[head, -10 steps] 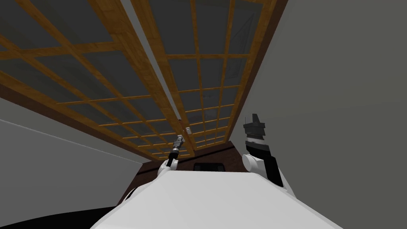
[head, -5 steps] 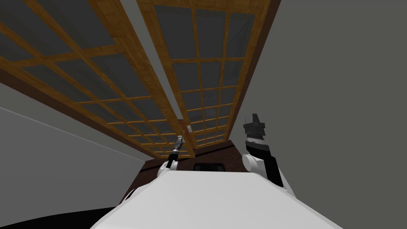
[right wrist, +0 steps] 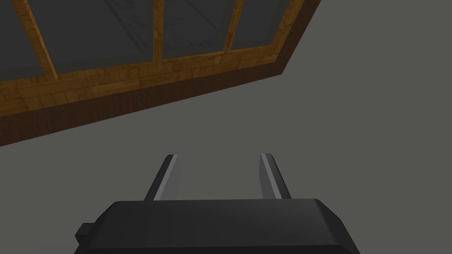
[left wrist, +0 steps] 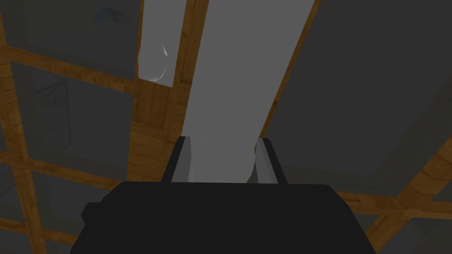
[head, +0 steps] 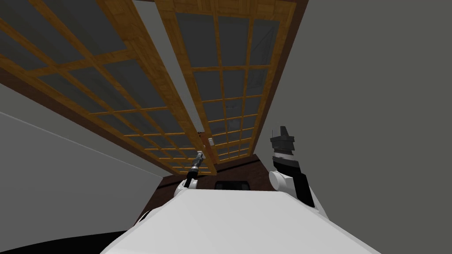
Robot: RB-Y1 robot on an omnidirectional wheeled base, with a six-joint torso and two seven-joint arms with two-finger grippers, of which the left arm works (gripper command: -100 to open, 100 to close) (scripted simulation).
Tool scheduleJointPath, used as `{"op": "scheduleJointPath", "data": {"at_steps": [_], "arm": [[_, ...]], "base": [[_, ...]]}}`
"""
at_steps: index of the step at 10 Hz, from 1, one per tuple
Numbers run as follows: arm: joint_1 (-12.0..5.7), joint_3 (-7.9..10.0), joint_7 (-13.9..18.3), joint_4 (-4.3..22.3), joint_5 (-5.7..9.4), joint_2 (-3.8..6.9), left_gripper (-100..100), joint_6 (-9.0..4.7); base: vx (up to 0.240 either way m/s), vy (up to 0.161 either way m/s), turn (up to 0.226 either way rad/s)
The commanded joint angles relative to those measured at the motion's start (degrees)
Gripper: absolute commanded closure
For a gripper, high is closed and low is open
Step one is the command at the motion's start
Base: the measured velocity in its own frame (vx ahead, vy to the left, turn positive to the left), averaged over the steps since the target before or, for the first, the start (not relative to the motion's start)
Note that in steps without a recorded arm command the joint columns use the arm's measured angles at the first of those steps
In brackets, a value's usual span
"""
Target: Pull the door open
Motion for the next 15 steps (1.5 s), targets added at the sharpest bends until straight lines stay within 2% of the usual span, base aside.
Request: {"op": "scheduleJointPath", "data": {"at_steps": [1,2,4,5,12,13,15], "arm": [[-0.02,-0.11,2.9,1.2,0.92,0.72,100,-0.32],[-0.02,-0.11,3.6,1.2,0.92,0.72,100,-0.32],[0.16,-0.87,7.2,1.5,1.75,0.96,100,-0.53],[0.16,-0.87,7.7,1.5,1.75,0.96,100,-0.53],[0.41,-3.17,18.5,2.3,4.21,1.62,100,-1.16],[0.41,-3.17,18.9,2.3,4.21,1.62,100,-1.16],[0.47,-4.18,22.7,2.6,5.28,1.91,100,-1.43]], "base": [[-0.05,0.01,0.008],[-0.036,0.003,-0.006],[-0.038,0.008,-0.002],[-0.035,0.009,-0.009],[-0.035,0.01,-0.007],[-0.023,0.007,0.004],[-0.038,0.009,-0.017]]}}
